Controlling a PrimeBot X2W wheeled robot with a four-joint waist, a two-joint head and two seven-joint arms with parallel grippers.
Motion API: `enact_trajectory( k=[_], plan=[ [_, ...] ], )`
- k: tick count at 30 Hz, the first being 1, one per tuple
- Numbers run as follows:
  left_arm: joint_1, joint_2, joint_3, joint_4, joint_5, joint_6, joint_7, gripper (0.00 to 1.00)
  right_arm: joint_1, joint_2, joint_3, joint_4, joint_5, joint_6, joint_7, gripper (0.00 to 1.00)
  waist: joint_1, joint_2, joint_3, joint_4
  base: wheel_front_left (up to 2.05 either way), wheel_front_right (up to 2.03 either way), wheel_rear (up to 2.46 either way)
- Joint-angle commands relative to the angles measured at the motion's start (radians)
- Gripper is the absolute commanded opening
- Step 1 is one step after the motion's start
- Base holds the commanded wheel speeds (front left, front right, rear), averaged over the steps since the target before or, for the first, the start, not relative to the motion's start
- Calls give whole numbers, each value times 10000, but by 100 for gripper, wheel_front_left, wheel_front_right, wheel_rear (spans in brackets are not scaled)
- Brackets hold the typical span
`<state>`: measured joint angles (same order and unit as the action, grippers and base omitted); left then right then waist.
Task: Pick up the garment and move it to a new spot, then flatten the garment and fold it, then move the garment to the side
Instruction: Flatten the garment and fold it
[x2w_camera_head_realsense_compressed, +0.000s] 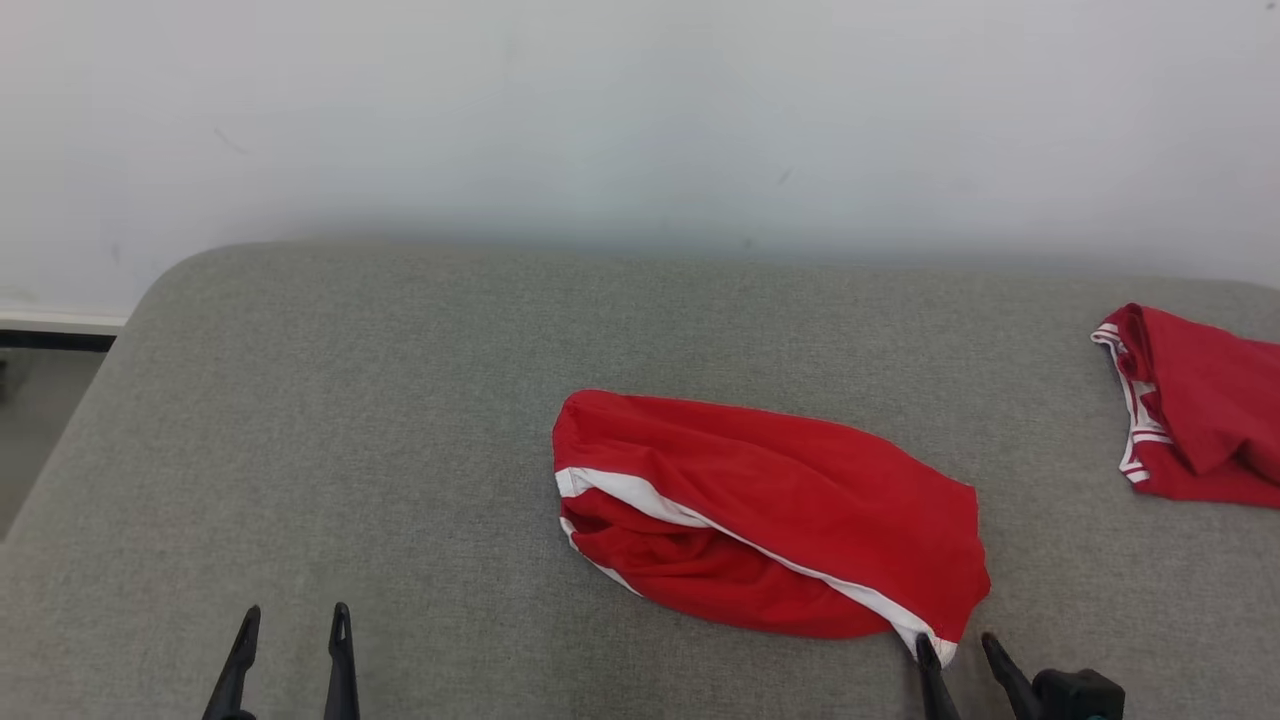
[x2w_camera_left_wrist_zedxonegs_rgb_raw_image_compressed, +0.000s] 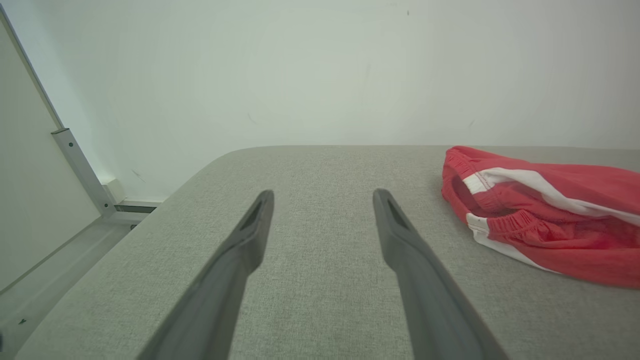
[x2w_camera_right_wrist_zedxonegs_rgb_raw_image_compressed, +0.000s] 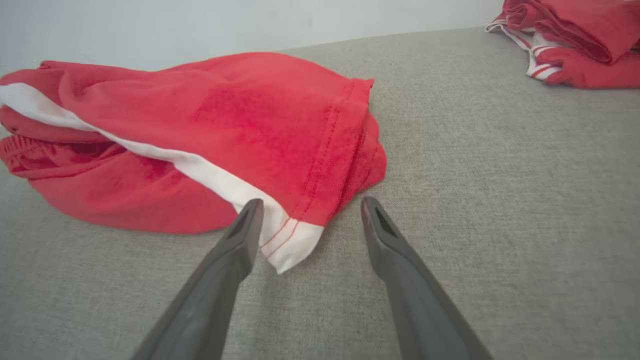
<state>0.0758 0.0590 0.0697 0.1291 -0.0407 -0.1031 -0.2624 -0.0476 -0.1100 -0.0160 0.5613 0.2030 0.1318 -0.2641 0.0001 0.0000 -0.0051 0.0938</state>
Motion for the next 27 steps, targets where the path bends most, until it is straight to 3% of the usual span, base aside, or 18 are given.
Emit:
enact_trajectory(
  k=[1, 4, 5, 6, 7, 12, 27],
  plan=[
    [-114, 5, 5, 26, -3, -7, -33, 100, -116, 23, -11, 295, 54, -27, 4, 100, -1, 0, 71, 170, 0, 0, 0],
    [-162, -3, 52, 37, -38, -17, -33, 100, -420, 127, -5, 895, 128, -27, 4, 100, -1, 0, 99, 257, 0, 0, 0],
    [-166, -8, 53, 47, -34, -18, -33, 100, -482, 160, 53, 1047, 156, -27, 5, 37, -1, 0, 102, 285, 0, 0, 0],
    [-174, -9, 48, 46, -37, -16, -33, 100, -567, 164, 86, 1060, 162, -27, 4, 11, -1, 0, 102, 312, 0, 0, 0],
    [-174, -12, 50, 45, -48, -6, -33, 100, -619, 151, 112, 1039, 159, -27, 4, 0, -1, 0, 99, 325, 0, 0, 0],
    [-20, -33, 92, 81, -124, 25, -33, 100, -532, 127, 31, 653, 151, -27, 3, 0, -1, 0, 7, 235, 0, 0, 0],
    [-29, -78, -13, 250, -412, -20, -33, 100, 1862, -741, 427, -3213, 581, -27, 3, 0, -1, 0, -139, -1080, 0, 0, 0]
  ],
)
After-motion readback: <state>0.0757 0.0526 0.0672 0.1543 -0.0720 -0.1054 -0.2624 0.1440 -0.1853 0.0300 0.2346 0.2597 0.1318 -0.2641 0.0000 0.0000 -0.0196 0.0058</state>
